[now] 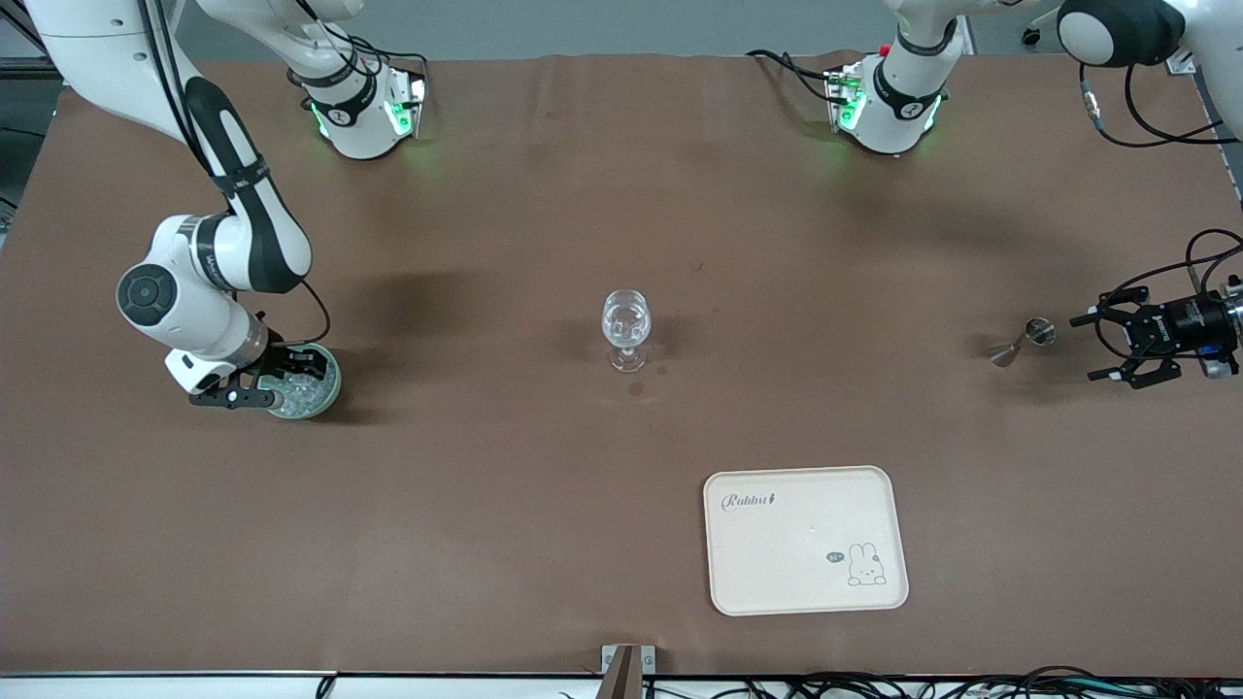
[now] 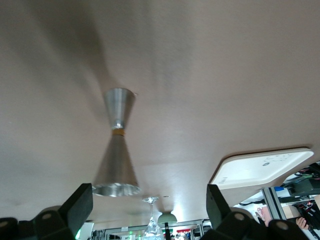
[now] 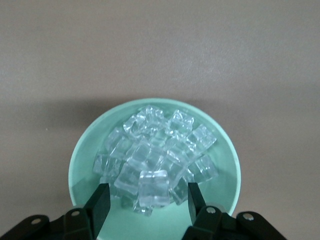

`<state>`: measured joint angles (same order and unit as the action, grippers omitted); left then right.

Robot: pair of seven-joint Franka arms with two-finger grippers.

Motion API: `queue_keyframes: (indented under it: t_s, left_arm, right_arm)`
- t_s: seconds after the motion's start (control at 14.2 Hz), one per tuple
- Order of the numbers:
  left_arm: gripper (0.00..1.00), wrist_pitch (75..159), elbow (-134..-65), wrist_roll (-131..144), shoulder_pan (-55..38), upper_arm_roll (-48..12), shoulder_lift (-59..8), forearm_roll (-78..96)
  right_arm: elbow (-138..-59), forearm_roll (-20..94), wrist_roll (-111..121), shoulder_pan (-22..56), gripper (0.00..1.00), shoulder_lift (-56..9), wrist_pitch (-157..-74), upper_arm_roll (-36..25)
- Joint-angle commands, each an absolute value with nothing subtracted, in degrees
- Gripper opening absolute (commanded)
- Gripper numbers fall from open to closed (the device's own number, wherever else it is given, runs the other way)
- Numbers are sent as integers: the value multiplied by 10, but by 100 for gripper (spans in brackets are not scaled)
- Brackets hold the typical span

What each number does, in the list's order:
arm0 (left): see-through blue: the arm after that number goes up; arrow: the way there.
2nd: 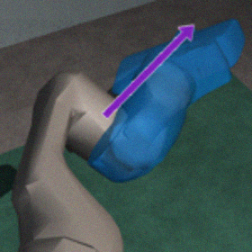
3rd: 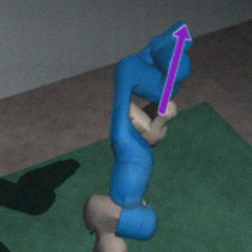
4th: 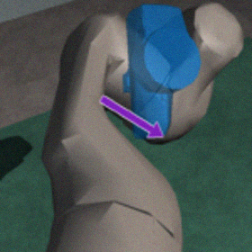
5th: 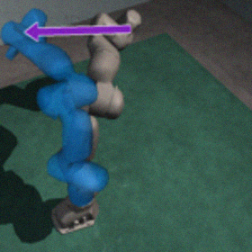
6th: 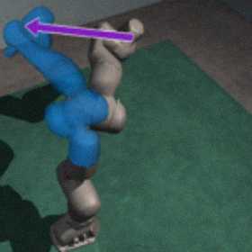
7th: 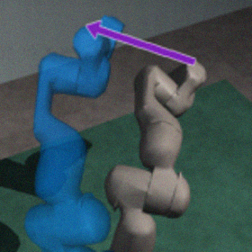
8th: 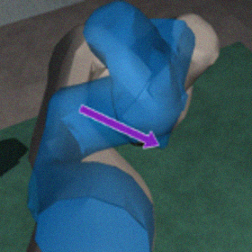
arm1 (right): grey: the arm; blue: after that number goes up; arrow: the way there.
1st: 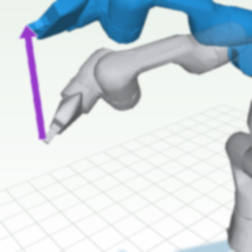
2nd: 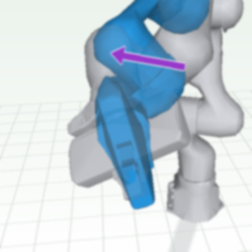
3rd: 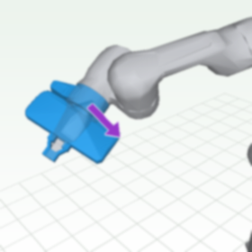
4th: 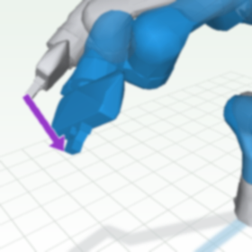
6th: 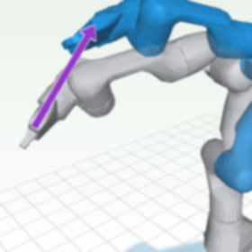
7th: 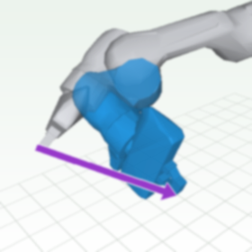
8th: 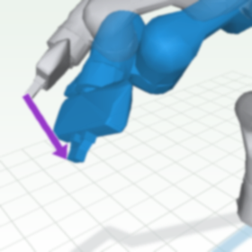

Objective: Pour wine and add ice with both arms
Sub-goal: 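Grasp an ice cube with the right gripper while the left gripper grips the jigger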

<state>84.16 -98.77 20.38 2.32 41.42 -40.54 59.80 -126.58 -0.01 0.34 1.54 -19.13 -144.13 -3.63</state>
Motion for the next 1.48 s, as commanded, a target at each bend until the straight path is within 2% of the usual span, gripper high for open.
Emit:
queue_keyframes:
  t_s: [0.0,0.14,0.28,0.42,0.63,0.77,0.91,1.06,1.13,1.27,1.41]
  left_arm:
    - [100,813,-962,184,28,437,-435,611]
    - [100,813,-962,138,29,437,-469,632]
    - [100,813,-979,140,21,434,-475,652]
    - [98,814,-1024,136,7,432,-475,681]
    - [96,816,-1074,134,-18,430,-473,736]
    - [93,818,-1074,134,-18,430,-475,744]
    - [85,818,-1078,134,-19,429,-475,744]
    - [61,818,-1078,126,-14,429,-475,744]
    - [61,818,-1078,119,-13,430,-475,744]
    - [61,817,-1080,119,-11,430,-475,741]
    - [61,816,-1082,119,-10,430,-475,739]
  right_arm:
    - [-1265,-7,9,8,71,-200,-1456,-33]
    - [-1261,-7,9,7,71,-205,-1458,-33]
    - [-1261,-7,8,8,71,-206,-1461,-34]
    - [-1261,-7,8,8,71,-206,-1455,-34]
    - [-1261,-7,8,8,65,-206,-1454,-34]
    - [-1259,-7,7,9,54,-206,-1454,-34]
    - [-1254,-7,7,8,42,-206,-1453,-34]
    - [-1241,-7,8,7,32,-206,-1435,-34]
    - [-1237,-7,7,7,27,-207,-1419,-34]
    - [-1234,-7,7,8,11,-207,-1414,-34]
    - [-1234,-6,7,8,11,-207,-1414,-34]
